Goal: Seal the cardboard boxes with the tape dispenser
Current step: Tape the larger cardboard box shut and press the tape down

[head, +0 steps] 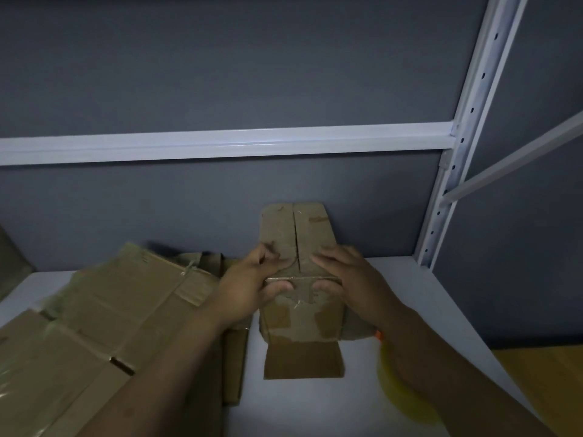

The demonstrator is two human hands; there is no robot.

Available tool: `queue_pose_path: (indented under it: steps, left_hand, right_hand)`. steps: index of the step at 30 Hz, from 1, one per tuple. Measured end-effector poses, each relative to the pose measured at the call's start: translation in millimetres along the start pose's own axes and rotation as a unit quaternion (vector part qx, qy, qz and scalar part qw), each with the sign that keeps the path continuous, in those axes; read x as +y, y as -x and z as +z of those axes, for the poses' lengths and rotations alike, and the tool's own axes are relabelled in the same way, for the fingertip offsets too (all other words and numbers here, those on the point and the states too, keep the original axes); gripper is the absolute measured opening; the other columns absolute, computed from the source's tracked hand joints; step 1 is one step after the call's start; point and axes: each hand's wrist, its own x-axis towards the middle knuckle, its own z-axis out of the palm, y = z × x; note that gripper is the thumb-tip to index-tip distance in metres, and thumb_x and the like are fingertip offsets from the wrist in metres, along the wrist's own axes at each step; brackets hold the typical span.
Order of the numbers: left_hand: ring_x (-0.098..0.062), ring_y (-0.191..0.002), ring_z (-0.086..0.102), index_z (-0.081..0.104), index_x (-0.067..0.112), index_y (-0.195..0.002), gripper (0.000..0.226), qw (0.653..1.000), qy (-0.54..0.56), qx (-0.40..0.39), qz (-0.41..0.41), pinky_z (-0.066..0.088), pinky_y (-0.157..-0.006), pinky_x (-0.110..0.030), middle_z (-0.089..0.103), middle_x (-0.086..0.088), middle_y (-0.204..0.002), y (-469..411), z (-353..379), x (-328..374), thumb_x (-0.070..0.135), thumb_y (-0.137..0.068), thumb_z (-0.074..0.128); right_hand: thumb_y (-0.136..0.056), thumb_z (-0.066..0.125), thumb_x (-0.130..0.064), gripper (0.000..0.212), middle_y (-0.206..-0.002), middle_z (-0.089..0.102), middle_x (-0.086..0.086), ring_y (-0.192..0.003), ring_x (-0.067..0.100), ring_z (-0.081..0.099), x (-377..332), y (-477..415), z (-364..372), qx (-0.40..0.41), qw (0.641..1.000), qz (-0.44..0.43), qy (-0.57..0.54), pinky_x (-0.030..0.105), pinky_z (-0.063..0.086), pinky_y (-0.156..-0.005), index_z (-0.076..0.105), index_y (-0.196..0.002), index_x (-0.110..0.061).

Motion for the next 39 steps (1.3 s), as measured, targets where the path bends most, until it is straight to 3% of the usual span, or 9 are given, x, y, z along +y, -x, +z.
queue_pose_path:
  steps: [6,9,15,20,24,28,30,33,39]
  left_hand:
    - [0.002,-0.146,0.011,0.043,0.046,-0.138,0.048,0.993,0.108,-0.056,0.006,0.013,-0.114,-0.018,0.033,0.021,-0.152,12.3,-11.2,-25.9,0.06,-0.092,0.039]
    - [0.001,-0.147,0.007,0.035,0.055,-0.138,0.044,0.992,0.123,-0.034,0.001,0.011,-0.114,-0.018,0.029,0.022,-0.154,16.5,-3.6,-24.1,0.046,-0.097,0.042]
    - [-0.009,-0.147,0.02,0.052,0.027,-0.137,0.046,0.994,0.087,0.046,0.04,0.018,-0.117,-0.019,0.042,0.005,-0.15,22.0,8.6,-28.6,0.048,-0.098,0.041]
    - [-0.005,-0.144,0.027,0.05,0.024,-0.139,0.049,0.994,0.069,0.032,0.073,0.02,-0.117,-0.019,0.042,0.01,-0.149,18.3,-0.2,-36.7,0.049,-0.097,0.045]
    - [0.0,-0.121,0.049,0.065,0.024,-0.124,0.059,0.994,0.068,0.06,0.059,0.038,-0.104,-0.023,0.063,0.011,-0.128,-1.4,-18.1,-32.2,0.063,-0.095,0.031]
    - [-0.009,-0.138,0.032,0.043,0.03,-0.144,0.087,0.998,0.002,-0.063,-0.006,0.021,-0.113,-0.025,0.042,0.006,-0.15,-59.6,-26.1,-39.1,0.082,-0.079,0.018]
    - [-0.015,-0.149,0.006,0.019,0.031,-0.153,0.106,0.986,-0.046,-0.157,-0.025,0.004,-0.12,-0.033,0.014,0.005,-0.162,-85.7,-15.9,-50.9,0.092,-0.067,0.009]
    - [-0.019,-0.148,-0.015,0.002,0.032,-0.155,0.096,0.962,-0.078,-0.25,-0.078,-0.003,-0.121,-0.043,-0.007,0.004,-0.163,-116.8,-0.7,-60.8,0.087,-0.078,0.016]
    - [-0.02,-0.149,0.001,0.011,0.021,-0.155,0.083,0.969,-0.082,-0.21,-0.101,-0.003,-0.119,-0.032,0.005,-0.001,-0.163,-150.0,1.5,-72.0,0.071,-0.091,0.025]
  right_hand:
    - [-0.099,0.045,-0.035,0.037,-0.142,0.028,-0.029,-0.137,-0.009,0.018,15.2,11.9,-10.6,-0.067,0.989,0.031,-0.132,0.017,0.009,-0.116,0.037,-0.135,-0.04]
    - [-0.096,0.03,-0.058,0.05,-0.141,0.04,-0.021,-0.134,-0.002,0.03,1.2,4.7,-11.2,-0.008,0.999,0.016,-0.042,0.017,0.002,-0.116,0.047,-0.135,-0.032]
    - [-0.094,0.041,-0.036,0.038,-0.113,0.07,-0.001,-0.107,0.019,0.065,-44.1,-6.4,15.4,0.048,0.99,-0.086,0.102,0.037,0.049,-0.096,0.072,-0.109,-0.018]
    - [-0.098,0.03,-0.053,0.055,-0.127,0.055,-0.013,-0.119,0.014,0.055,-21.9,31.5,-5.0,0.099,0.991,0.092,0.017,0.001,0.017,-0.103,0.066,-0.12,-0.019]
    - [-0.09,0.042,-0.054,0.05,-0.107,0.07,-0.007,-0.12,0.002,0.047,-32.1,13.0,-17.2,0.137,0.984,0.107,0.03,0.014,0.027,-0.098,0.077,-0.094,-0.018]
    - [-0.09,0.03,-0.064,0.062,-0.119,0.064,-0.001,-0.114,0.013,0.054,-42.4,-14.6,-16.1,0.032,0.993,0.104,0.044,0.018,0.034,-0.098,0.067,-0.113,-0.02]
    - [-0.09,0.011,-0.072,0.078,-0.15,0.039,-0.003,-0.138,0.01,0.031,-42.2,-13.2,0.0,-0.042,0.993,0.095,0.046,0.013,0.008,-0.11,0.044,-0.141,-0.022]
    - [-0.07,-0.019,-0.082,0.106,-0.152,0.014,-0.015,-0.14,0.0,0.003,-27.6,-4.0,16.7,-0.061,0.992,0.098,0.044,0.003,-0.013,-0.103,0.026,-0.147,-0.025]
    - [-0.085,0.033,-0.071,0.068,-0.147,0.033,-0.014,-0.14,-0.003,0.015,-8.3,4.8,14.2,-0.011,0.997,0.068,-0.047,0.007,0.002,-0.112,0.036,-0.14,-0.031]
